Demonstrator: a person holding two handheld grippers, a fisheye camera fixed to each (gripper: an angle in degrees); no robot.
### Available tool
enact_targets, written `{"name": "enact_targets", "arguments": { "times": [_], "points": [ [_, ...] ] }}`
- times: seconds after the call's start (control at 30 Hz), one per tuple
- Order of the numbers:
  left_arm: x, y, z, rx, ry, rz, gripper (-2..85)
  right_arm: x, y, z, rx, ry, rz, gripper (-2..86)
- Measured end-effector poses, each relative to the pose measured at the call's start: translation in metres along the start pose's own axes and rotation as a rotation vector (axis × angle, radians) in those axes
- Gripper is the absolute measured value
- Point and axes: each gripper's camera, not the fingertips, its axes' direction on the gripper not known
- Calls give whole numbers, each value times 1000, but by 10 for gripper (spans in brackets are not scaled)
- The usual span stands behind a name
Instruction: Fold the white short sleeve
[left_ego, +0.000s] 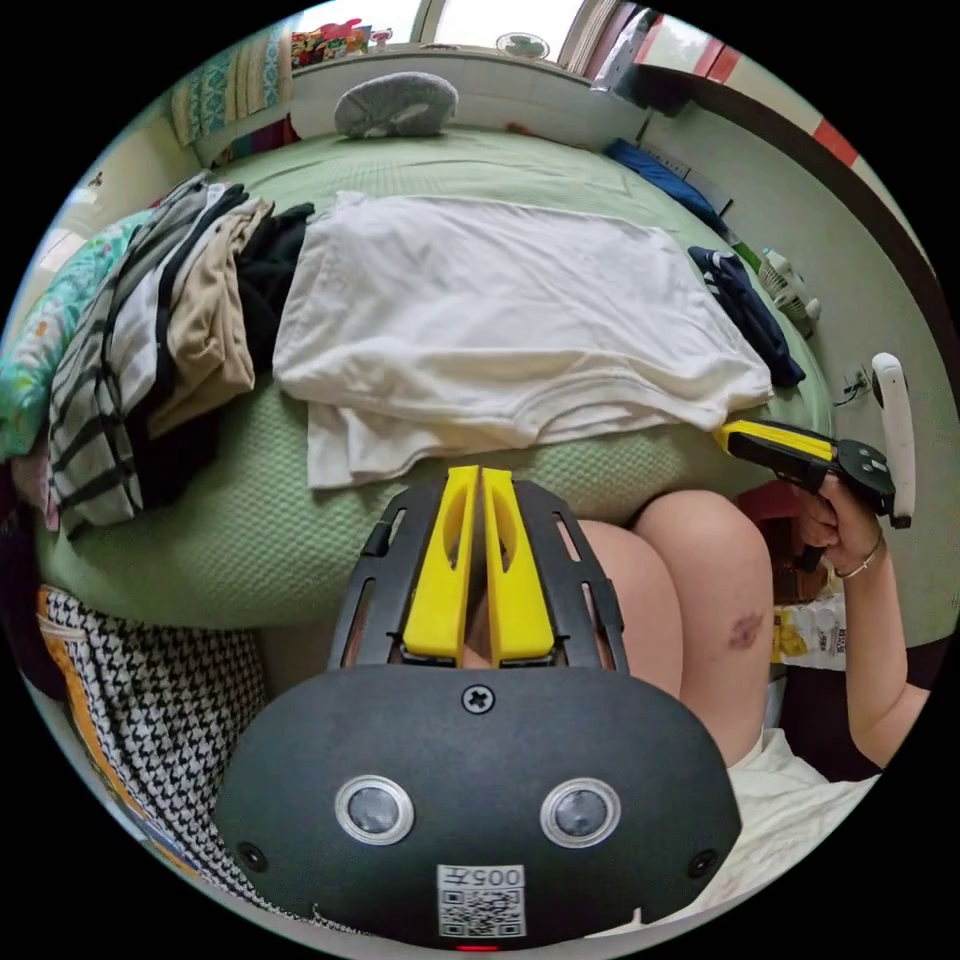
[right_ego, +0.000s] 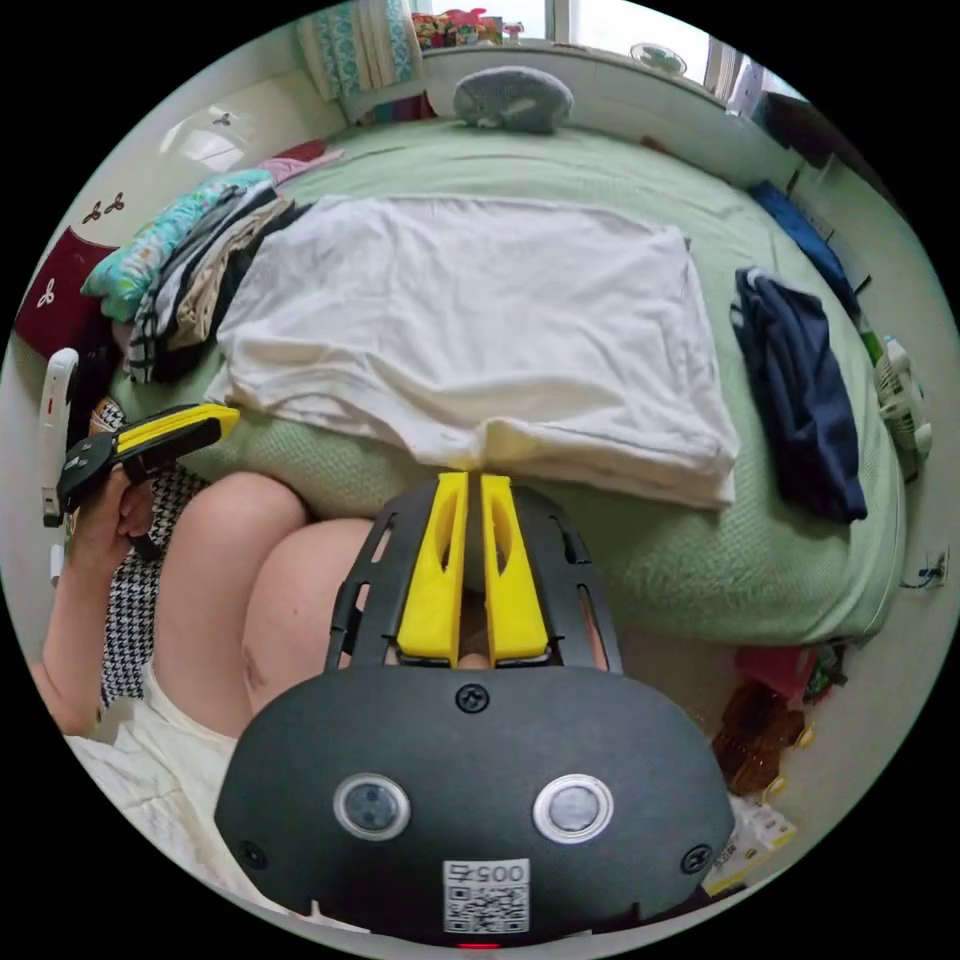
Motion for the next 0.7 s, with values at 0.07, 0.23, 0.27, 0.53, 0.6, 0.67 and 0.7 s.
{"name": "enact_targets", "arguments": {
  "times": [0.07, 0.23, 0.27, 0.53, 0.6, 0.67, 0.7],
  "points": [
    [-3, 0, -7, 31, 10, -7, 16, 2, 3, -7, 31, 11, 8, -13],
    [-11, -22, -23, 128, -3, -24, 34, 8, -19, -41, 140, -23, 1, -13],
    [-12, -30, -22, 140, -10, -27, 36, 8, -28, -43, 155, -13, -4, -12],
    [-13, -45, 27, -15, -46, -37, 4, 8, -58, 13, 22, 74, -5, -14],
    [-15, -34, 24, 11, -25, -38, -2, 17, -49, 13, 81, 43, 10, -15],
    [-16, -29, 21, -3, -17, -21, -4, 26, -46, 11, 70, 17, 21, -15],
    [-17, -26, 19, -6, -12, -15, -5, 31, -44, 9, 62, -4, 22, -15]
  ]
}}
